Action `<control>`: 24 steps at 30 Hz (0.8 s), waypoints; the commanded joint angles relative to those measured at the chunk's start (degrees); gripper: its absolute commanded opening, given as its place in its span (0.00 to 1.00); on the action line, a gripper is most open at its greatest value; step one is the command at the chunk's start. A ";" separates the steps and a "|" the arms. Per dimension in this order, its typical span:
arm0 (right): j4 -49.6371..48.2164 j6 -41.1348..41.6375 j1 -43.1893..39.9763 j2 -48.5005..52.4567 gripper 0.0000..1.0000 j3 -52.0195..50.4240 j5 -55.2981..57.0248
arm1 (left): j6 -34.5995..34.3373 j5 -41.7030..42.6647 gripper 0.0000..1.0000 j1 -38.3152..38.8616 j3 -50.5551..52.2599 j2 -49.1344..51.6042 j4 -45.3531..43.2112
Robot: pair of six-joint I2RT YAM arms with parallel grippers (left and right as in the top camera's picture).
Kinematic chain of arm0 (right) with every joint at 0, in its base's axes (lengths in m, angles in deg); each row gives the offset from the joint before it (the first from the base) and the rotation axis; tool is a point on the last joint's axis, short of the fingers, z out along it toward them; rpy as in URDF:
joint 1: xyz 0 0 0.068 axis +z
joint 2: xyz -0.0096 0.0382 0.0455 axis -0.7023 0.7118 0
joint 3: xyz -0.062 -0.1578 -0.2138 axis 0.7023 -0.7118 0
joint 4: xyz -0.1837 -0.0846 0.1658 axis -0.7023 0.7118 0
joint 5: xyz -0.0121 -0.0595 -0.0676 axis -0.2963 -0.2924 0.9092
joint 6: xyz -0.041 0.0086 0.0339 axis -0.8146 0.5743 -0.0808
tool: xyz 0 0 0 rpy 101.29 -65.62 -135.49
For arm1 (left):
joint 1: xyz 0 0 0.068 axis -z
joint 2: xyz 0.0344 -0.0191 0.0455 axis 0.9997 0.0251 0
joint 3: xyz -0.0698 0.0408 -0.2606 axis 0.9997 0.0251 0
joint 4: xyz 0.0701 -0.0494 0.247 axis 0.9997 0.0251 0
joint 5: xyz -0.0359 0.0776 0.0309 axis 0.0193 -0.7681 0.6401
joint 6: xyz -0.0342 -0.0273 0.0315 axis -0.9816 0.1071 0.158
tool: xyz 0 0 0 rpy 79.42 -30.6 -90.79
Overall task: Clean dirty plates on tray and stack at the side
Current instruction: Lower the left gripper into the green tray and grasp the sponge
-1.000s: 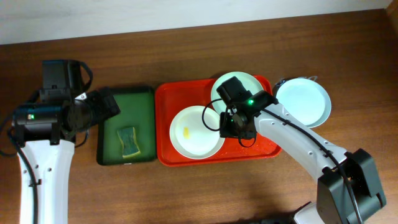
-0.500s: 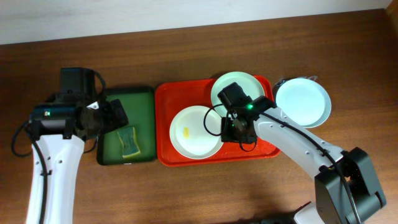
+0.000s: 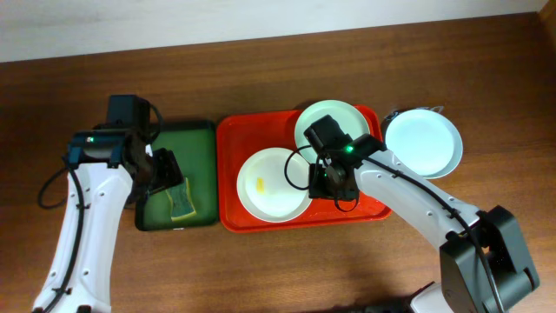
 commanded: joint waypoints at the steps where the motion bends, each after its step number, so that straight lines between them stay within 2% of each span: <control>1: -0.15 -0.33 0.37 -0.09 0.49 -0.44 0.87 | -0.15 0.61 0.72 0.13 2.38 1.46 -0.44; 12: -0.15 -0.33 0.37 -0.09 0.50 -0.48 0.68 | -0.15 0.59 0.73 0.13 4.81 2.89 -2.51; 13: -0.17 -0.33 0.37 -0.09 0.50 -0.48 0.68 | -0.15 0.59 0.71 0.13 4.81 3.52 -2.47; 16: -0.17 -0.35 0.37 -0.09 0.51 -0.48 0.70 | -0.13 0.39 0.56 0.13 4.92 5.07 -2.27; 24: -0.17 -0.33 0.37 -0.09 0.51 -0.48 0.68 | -0.13 0.39 0.51 0.13 5.35 10.82 -4.02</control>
